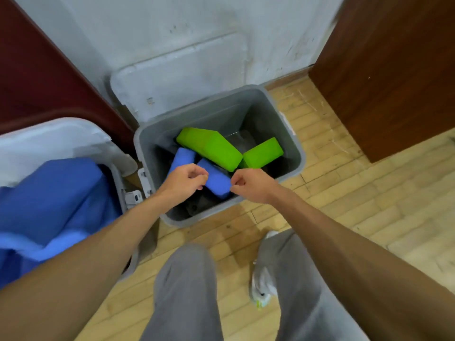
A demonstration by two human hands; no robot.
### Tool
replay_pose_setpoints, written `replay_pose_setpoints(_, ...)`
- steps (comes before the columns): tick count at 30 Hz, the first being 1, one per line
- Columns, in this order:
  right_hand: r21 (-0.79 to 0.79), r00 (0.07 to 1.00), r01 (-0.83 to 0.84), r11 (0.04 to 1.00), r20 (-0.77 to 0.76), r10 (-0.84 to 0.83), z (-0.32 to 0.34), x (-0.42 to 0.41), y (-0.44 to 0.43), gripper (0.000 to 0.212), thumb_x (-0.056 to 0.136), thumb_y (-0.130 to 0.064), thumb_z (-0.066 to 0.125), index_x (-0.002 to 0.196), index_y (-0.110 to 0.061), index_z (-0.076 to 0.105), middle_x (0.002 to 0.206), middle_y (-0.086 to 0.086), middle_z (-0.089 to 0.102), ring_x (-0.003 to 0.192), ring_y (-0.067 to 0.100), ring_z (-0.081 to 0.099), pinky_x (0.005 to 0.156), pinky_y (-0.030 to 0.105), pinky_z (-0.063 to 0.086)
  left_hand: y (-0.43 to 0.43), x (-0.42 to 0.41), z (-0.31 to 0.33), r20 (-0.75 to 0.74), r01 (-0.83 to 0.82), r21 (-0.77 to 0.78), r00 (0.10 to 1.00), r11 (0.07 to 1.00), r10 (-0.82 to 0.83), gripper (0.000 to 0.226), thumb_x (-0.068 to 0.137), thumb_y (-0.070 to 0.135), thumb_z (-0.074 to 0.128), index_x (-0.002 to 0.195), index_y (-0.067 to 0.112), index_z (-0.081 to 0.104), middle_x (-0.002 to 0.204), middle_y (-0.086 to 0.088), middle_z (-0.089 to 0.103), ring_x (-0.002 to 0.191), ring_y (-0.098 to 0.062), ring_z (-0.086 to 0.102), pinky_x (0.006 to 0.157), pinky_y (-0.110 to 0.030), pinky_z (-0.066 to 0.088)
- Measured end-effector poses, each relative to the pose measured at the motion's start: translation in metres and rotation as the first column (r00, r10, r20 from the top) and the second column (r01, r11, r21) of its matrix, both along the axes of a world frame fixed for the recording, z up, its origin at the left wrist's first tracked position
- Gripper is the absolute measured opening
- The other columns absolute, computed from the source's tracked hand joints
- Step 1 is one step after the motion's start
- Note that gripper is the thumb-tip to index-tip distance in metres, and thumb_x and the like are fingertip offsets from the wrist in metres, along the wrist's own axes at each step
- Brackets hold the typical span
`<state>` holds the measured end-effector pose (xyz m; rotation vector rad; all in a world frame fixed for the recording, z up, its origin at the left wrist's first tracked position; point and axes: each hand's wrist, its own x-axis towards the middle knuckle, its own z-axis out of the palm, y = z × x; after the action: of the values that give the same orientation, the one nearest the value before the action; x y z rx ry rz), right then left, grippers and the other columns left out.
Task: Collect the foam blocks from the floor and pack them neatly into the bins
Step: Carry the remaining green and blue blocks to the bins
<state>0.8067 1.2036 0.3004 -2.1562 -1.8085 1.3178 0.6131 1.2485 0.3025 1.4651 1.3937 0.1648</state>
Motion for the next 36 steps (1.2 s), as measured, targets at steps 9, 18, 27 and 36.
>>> replay_pose_setpoints(9, -0.064, 0.998, -0.063, 0.996, 0.015, 0.064, 0.291, -0.025, -0.112, 0.024, 0.093, -0.027, 0.057, 0.108, -0.011, 0.067, 0.108, 0.005, 0.068, 0.102, 0.022, 0.06, 0.084, 0.031, 0.046, -0.11, -0.087, 0.267, -0.099, 0.042, -0.133, 0.994, 0.99, -0.056, 0.007, 0.093, 0.027, 0.058, 0.088, 0.029, 0.064, 0.089, 0.002, 0.069, 0.088, -0.018, 0.065, 0.087, -0.037, 0.052)
replay_pose_setpoints(18, -0.193, 0.942, 0.305, 0.933, -0.081, -0.325, 0.368, -0.034, -0.251, 0.018, 0.093, -0.026, 0.058, 0.102, -0.013, 0.067, 0.089, 0.002, 0.07, 0.079, 0.017, 0.067, 0.078, 0.036, 0.054, -0.269, -0.165, 0.359, -0.158, -0.295, -0.319, 0.953, 0.901, 0.257, 0.017, 0.096, 0.025, 0.052, 0.095, 0.015, 0.066, 0.09, -0.007, 0.07, 0.082, -0.022, 0.067, 0.074, -0.032, 0.049)
replay_pose_setpoints(27, -0.346, 0.901, 0.338, 0.875, -0.151, -0.408, 0.35, 0.007, -0.351, 0.018, 0.094, -0.02, 0.056, 0.104, -0.009, 0.066, 0.093, 0.008, 0.07, 0.08, 0.02, 0.067, 0.078, 0.036, 0.055, -0.383, -0.147, 0.375, -0.18, -0.578, -0.268, 0.816, 0.771, 0.55, 0.02, 0.097, 0.024, 0.05, 0.097, 0.014, 0.067, 0.091, -0.009, 0.07, 0.085, -0.024, 0.068, 0.073, -0.033, 0.05)
replay_pose_setpoints(36, -0.403, 0.974, 0.122, 0.907, -0.127, -0.187, 0.334, 0.014, -0.405, 0.016, 0.093, -0.021, 0.055, 0.096, -0.009, 0.065, 0.091, 0.01, 0.069, 0.071, 0.02, 0.063, 0.069, 0.034, 0.051, -0.546, -0.129, 0.377, -0.213, -0.758, -0.306, 0.644, 0.576, 0.735, 0.016, 0.096, 0.023, 0.052, 0.097, 0.015, 0.066, 0.093, -0.009, 0.07, 0.088, -0.023, 0.066, 0.078, -0.034, 0.049)
